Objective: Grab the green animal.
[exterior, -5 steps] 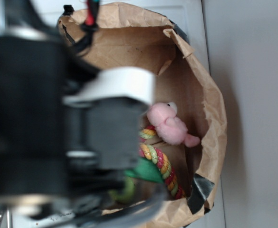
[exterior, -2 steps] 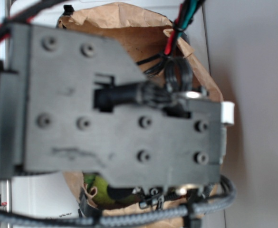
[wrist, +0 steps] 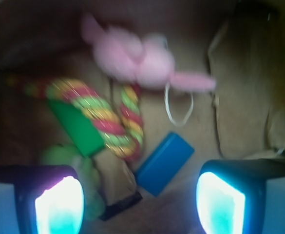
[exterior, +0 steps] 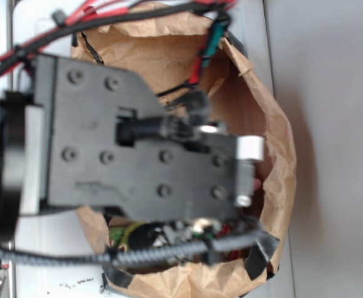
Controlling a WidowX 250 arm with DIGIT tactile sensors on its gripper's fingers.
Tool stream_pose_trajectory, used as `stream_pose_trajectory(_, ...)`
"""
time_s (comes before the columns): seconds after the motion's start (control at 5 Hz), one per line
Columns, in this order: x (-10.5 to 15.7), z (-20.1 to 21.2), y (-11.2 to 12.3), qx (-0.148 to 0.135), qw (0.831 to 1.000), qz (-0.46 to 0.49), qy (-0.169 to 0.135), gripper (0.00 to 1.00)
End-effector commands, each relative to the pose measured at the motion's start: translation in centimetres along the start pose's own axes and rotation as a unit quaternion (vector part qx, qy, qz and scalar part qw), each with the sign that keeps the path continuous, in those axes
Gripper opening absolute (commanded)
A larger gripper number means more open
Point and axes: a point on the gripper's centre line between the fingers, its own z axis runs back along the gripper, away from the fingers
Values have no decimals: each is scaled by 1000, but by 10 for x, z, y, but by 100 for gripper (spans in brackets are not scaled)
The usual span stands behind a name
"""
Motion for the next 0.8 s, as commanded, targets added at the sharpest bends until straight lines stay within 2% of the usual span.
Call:
stream_pose_trajectory(0.0,-18,9,7,-40,999,14,6,100)
stream_pose_trajectory(0.4,-15,9,7,-56,998,7,-2,100)
stream_pose_trajectory(0.6,-2,44,10,-70,997,6,-12,100)
